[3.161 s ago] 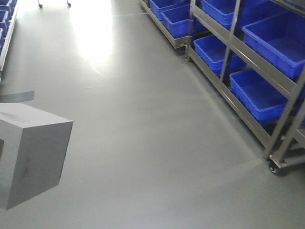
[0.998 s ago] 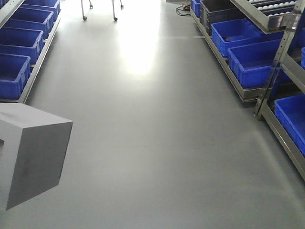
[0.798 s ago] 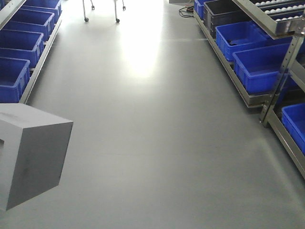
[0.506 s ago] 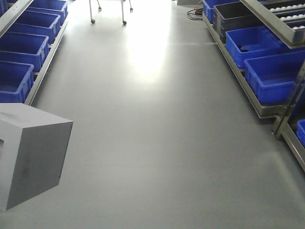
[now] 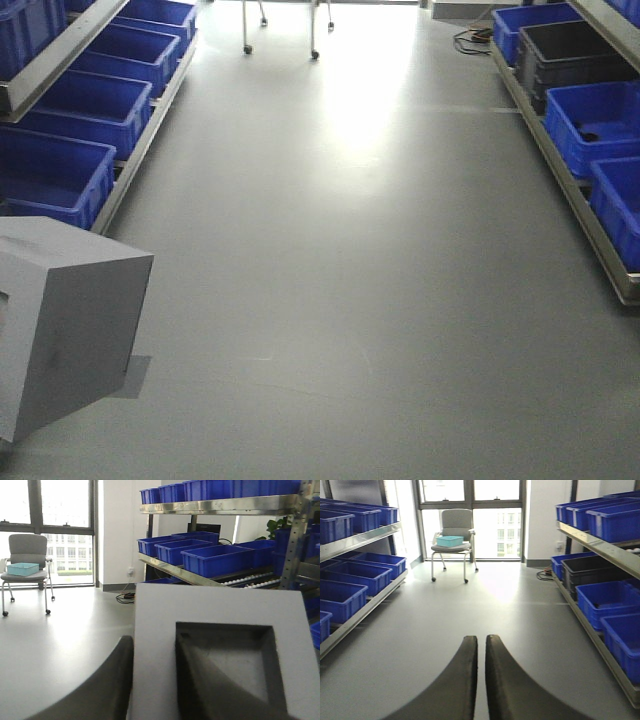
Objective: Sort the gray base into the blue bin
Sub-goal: 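Drive down the aisle between shelves of blue bins, then turn toward the rack and stop above an empty blue bin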
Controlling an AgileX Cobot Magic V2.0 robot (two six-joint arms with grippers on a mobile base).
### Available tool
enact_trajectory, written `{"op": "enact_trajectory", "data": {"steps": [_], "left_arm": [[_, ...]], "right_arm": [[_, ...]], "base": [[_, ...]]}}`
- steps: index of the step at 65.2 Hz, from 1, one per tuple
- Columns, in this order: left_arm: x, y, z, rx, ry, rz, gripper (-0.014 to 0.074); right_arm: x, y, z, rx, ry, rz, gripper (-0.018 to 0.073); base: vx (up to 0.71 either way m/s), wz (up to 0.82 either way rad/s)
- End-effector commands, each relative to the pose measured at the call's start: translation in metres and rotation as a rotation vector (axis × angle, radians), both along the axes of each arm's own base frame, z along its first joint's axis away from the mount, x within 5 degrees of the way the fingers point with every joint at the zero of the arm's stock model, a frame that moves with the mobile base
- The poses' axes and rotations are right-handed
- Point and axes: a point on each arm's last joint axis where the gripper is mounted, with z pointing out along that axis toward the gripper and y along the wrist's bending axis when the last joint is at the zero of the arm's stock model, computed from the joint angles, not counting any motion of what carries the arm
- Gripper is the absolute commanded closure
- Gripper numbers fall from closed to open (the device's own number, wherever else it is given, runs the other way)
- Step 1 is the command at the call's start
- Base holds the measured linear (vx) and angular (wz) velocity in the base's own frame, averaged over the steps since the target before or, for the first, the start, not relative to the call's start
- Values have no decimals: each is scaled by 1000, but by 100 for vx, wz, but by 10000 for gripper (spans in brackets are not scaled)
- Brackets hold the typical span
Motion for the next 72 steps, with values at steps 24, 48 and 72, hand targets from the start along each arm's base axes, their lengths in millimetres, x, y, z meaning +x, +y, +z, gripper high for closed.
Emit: {"op": "enact_trajectory", "data": {"steps": [24,48,72], "left_arm": [[-1,2,18,-78,-101,13,601],[-1,2,18,-78,-101,13,601],[-1,2,18,-78,-101,13,601]], "right_arm": [[-1,0,9,-13,-92,-2,564],[-1,0,9,-13,-92,-2,564],[-1,0,9,-13,-92,-2,564]], "base": [[28,38],[24,65],[20,73]]}}
